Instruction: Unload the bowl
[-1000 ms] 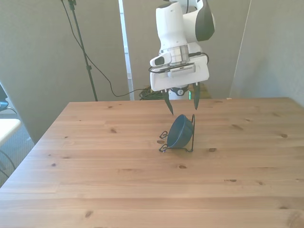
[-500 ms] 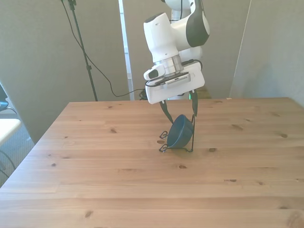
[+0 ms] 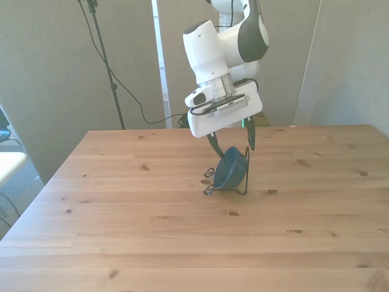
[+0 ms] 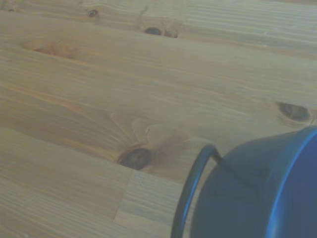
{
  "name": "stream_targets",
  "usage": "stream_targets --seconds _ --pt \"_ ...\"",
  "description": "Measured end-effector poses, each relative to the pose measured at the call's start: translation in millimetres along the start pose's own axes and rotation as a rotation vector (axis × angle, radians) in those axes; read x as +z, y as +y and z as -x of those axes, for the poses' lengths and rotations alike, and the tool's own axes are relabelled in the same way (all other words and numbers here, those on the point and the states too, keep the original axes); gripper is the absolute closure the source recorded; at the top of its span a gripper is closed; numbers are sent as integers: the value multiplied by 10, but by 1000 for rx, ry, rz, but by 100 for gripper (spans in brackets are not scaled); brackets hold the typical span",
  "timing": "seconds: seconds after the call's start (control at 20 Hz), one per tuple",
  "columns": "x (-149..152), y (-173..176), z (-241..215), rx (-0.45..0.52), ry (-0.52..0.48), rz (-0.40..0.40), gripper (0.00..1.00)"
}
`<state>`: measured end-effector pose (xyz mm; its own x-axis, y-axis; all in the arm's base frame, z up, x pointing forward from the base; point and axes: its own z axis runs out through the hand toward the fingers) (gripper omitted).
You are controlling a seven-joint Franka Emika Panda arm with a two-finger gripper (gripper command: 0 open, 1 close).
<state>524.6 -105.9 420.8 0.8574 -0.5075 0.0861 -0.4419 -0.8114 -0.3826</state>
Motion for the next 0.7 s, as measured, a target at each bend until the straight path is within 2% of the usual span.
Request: stream_targets --seconds 0.1,0.15,0.7 --pt "3 -8 -12 0 5 0 0" --pt "-2 -9 -18 1 11 -2 100" --pt "-15 -30 15 18 14 -27 100"
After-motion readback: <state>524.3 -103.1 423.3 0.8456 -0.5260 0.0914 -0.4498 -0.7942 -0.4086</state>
